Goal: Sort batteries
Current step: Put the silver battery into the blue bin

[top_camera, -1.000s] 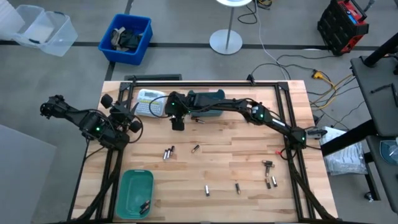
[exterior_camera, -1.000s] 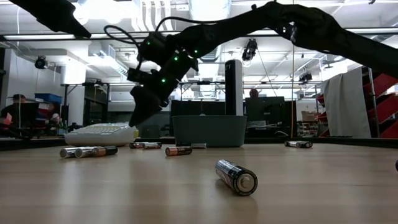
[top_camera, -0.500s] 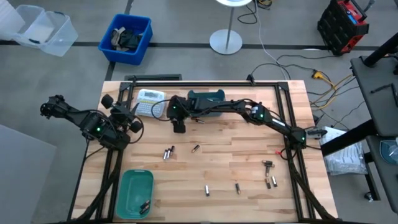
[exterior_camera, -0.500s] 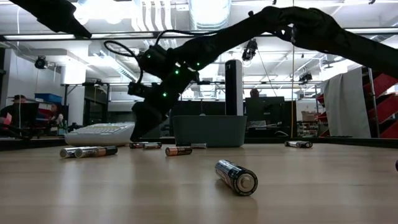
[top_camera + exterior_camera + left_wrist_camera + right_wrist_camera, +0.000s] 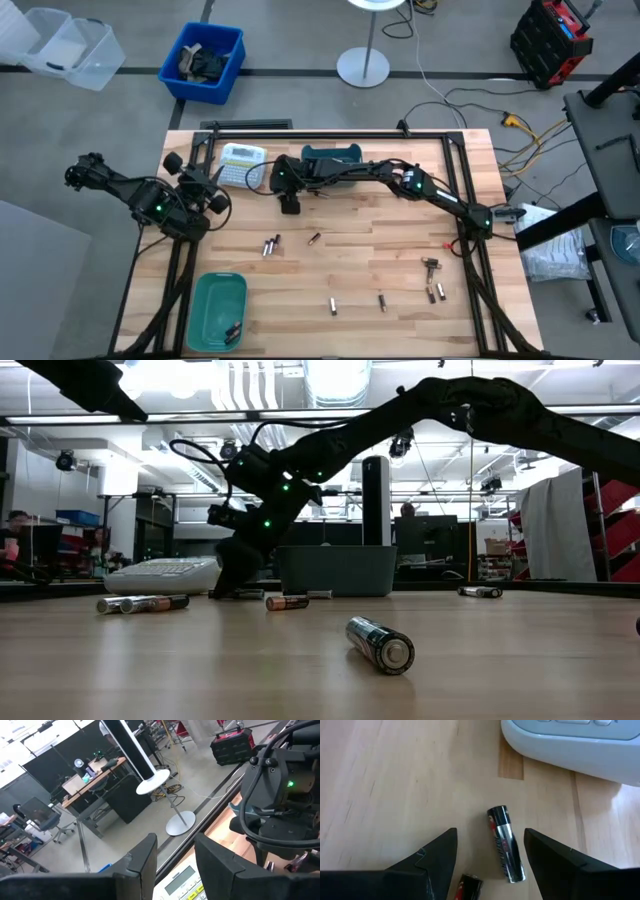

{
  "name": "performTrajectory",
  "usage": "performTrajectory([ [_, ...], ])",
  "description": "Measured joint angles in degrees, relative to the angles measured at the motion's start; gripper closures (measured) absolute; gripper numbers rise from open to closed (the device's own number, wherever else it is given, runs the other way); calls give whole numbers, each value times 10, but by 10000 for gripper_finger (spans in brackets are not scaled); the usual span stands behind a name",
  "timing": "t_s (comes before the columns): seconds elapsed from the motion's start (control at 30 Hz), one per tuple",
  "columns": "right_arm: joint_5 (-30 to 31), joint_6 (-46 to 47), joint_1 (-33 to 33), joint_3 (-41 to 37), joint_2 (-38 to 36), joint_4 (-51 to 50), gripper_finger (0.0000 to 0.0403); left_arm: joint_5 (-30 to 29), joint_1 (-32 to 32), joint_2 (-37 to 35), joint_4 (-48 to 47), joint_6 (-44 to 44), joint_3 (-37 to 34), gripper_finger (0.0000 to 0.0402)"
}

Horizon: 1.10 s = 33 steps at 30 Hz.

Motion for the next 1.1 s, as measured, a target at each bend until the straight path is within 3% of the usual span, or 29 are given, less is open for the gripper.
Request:
performTrajectory([
  [0.3,-28,-1,0,2,0,-1,216,0,0,0,0,1,0,288],
  [0.83,-81,-24,2,1,2,11,353,0,0,0,0,2,0,288],
  [1.1,-98,-24,5,2,0,18,369,0,0,0,0,2,0,288],
])
